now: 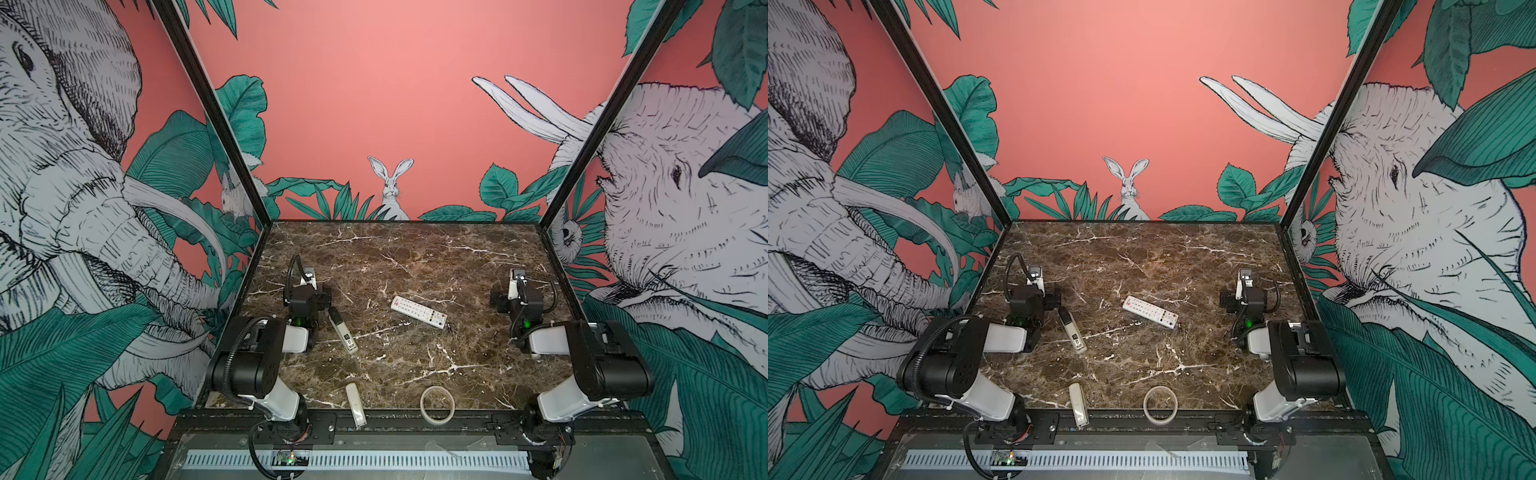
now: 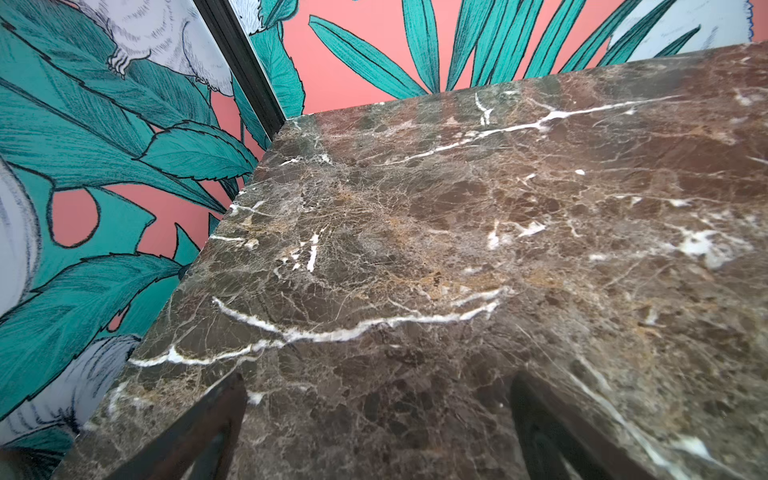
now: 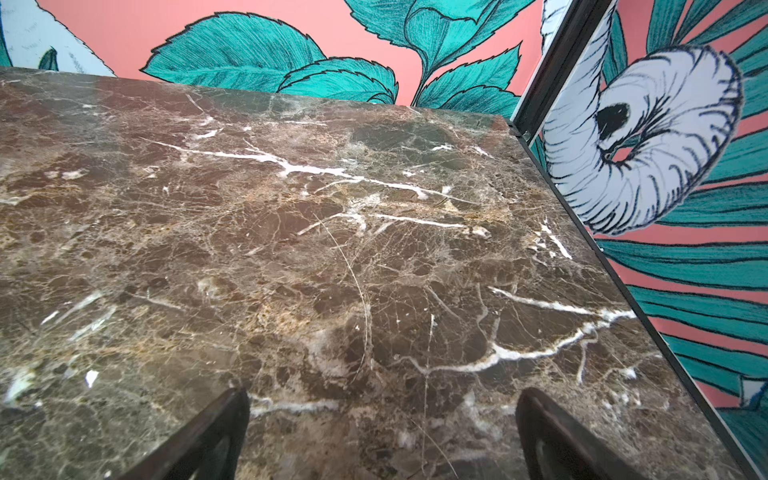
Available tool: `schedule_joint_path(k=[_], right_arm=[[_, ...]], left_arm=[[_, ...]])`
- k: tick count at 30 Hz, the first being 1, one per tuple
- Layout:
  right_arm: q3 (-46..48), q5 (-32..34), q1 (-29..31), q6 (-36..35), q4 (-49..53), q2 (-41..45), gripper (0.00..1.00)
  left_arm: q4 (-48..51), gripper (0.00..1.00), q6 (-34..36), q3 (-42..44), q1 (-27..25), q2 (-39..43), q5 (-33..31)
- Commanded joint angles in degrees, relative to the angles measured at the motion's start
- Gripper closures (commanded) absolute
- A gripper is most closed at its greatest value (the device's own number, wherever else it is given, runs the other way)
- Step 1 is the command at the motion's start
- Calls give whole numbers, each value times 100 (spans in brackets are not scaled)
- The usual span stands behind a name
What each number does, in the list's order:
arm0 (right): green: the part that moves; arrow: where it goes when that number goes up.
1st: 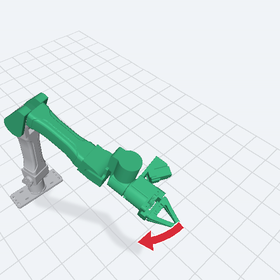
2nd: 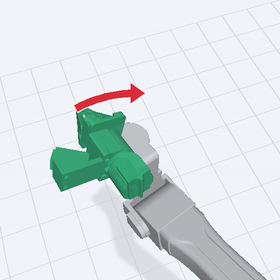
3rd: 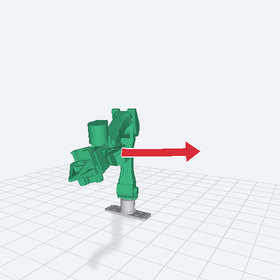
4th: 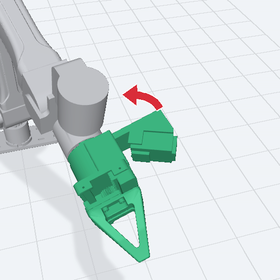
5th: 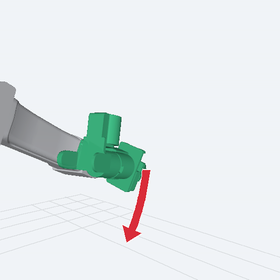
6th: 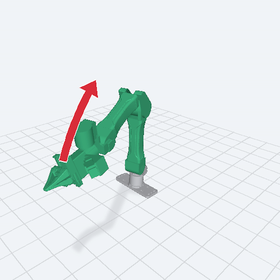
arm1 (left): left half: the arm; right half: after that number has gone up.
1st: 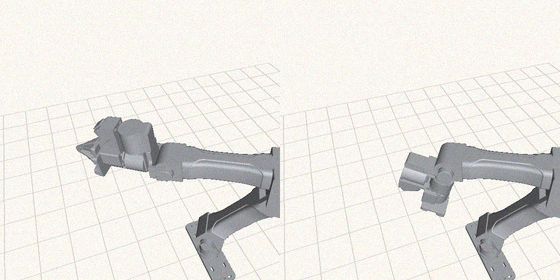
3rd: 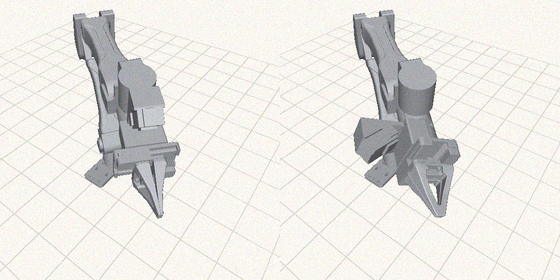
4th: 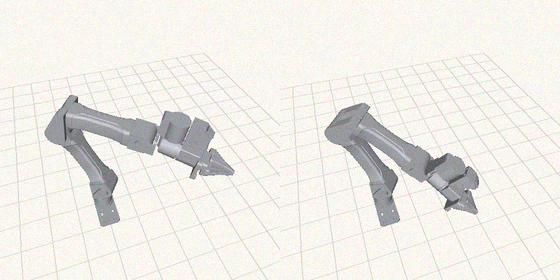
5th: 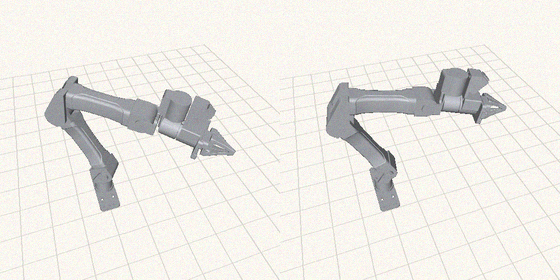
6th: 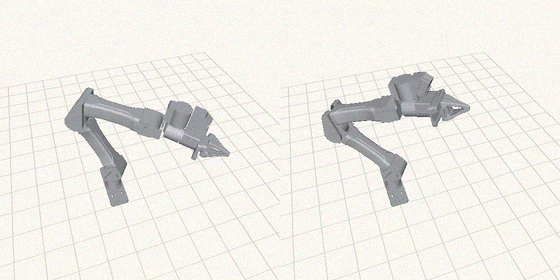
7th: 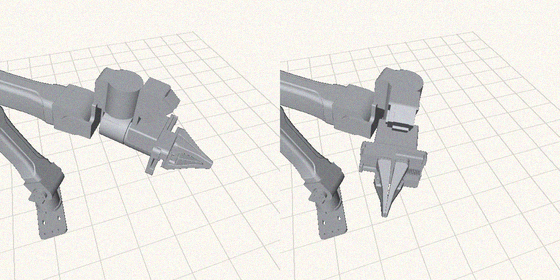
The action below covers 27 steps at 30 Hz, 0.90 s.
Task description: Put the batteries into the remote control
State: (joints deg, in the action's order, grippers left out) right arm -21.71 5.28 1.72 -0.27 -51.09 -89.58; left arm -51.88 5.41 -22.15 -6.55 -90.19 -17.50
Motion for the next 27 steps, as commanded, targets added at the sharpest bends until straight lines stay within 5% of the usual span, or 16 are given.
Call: schedule_joint_path(k=[1, 27], right_arm=[[-70, -73, -4, -52, -103, 88, 1], [-78, -202, -5, -95, -99, 81, 1]], left_arm=[[-125, 0, 21, 26, 47, 122, 17], [-75, 0, 164, 17, 61, 215, 378]])
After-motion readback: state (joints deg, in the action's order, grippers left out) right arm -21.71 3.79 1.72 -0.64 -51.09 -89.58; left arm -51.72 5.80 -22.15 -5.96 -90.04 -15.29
